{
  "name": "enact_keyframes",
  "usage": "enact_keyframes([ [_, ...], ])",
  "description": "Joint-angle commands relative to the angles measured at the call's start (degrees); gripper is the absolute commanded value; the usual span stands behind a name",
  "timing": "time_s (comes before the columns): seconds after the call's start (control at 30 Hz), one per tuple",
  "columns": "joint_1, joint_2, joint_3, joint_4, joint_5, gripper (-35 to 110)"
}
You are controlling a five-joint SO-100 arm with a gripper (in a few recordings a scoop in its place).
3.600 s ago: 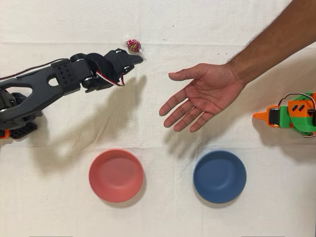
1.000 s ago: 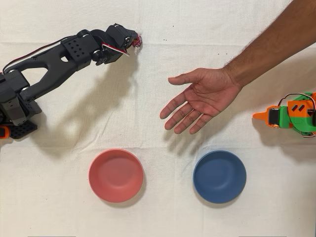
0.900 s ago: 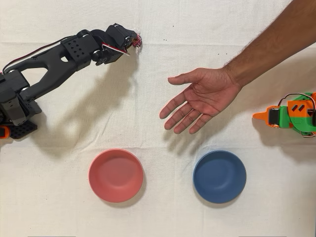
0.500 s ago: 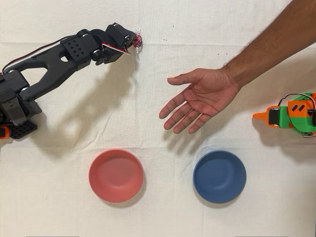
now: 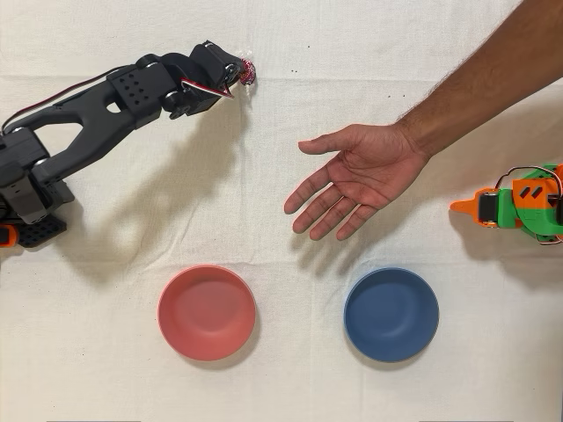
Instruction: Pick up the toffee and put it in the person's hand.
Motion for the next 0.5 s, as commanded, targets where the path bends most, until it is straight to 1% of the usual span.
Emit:
enact_keyframes([
  [0.0,0.79,10.28,-0.18,-0.35,0.09,0],
  [0.47,6.15,25.93,5.98,1.14,0.88,0],
])
